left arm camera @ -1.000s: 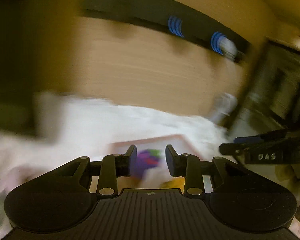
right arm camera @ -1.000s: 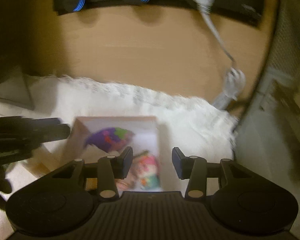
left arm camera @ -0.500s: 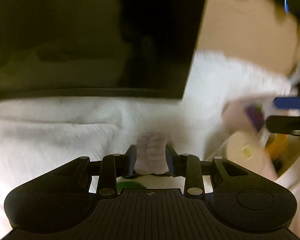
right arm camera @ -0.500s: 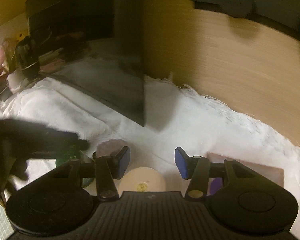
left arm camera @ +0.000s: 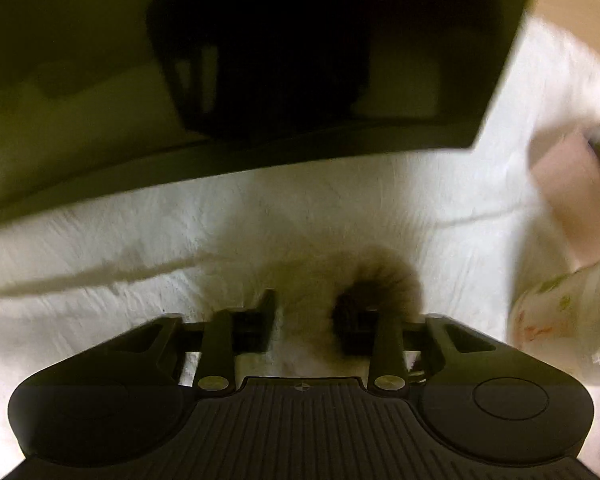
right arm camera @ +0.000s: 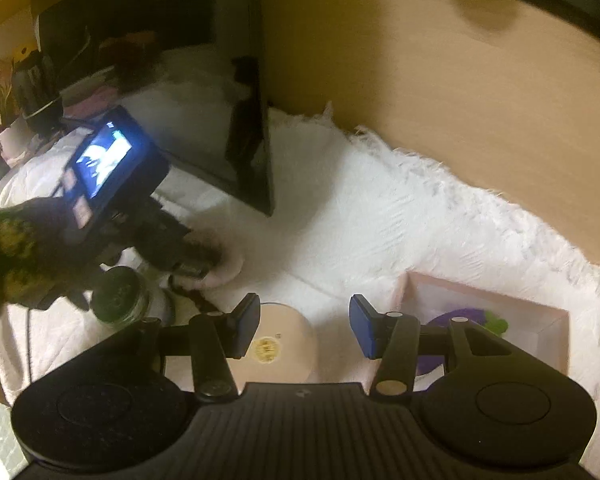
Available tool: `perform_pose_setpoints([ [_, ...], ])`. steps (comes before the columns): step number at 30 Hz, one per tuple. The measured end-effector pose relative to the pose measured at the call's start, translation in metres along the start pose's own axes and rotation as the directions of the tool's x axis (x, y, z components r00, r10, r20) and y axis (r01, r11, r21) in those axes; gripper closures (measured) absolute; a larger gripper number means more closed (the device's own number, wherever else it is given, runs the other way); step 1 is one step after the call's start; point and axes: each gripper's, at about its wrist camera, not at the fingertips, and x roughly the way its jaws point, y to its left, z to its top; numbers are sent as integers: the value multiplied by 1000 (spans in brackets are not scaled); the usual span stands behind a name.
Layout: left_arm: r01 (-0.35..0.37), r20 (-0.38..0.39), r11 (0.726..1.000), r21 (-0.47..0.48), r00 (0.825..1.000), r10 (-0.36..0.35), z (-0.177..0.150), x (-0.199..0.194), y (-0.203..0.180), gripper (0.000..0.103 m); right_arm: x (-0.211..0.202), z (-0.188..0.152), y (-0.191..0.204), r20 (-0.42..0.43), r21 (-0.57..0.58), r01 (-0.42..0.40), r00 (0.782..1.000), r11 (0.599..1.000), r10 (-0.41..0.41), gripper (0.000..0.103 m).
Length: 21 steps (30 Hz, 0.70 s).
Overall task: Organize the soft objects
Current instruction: 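Grasp the lavender hair tie with the left gripper while the right gripper grasps the black cable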
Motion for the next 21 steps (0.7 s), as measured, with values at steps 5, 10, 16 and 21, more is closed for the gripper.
perform_pose_setpoints([
  [5, 60, 157, 990, -125, 987, -40, -28, -49, 36, 83, 37, 24, 23, -138, 119, -140, 978, 983, 156, 54],
  [10, 25, 287, 966, -259, 956, 52, -76, -105, 66, 83, 98, 46, 64, -252, 112, -111, 958, 988, 136, 63],
  [16, 26, 327, 936, -350, 940, 96, -138, -141, 82, 83, 165, 54, 87, -344, 160, -89, 928, 983, 140, 65],
  [21, 29, 309, 915, -402, 945, 106, -180, -150, 90, 83, 201, 44, 99, -399, 159, -59, 909, 985, 119, 67],
])
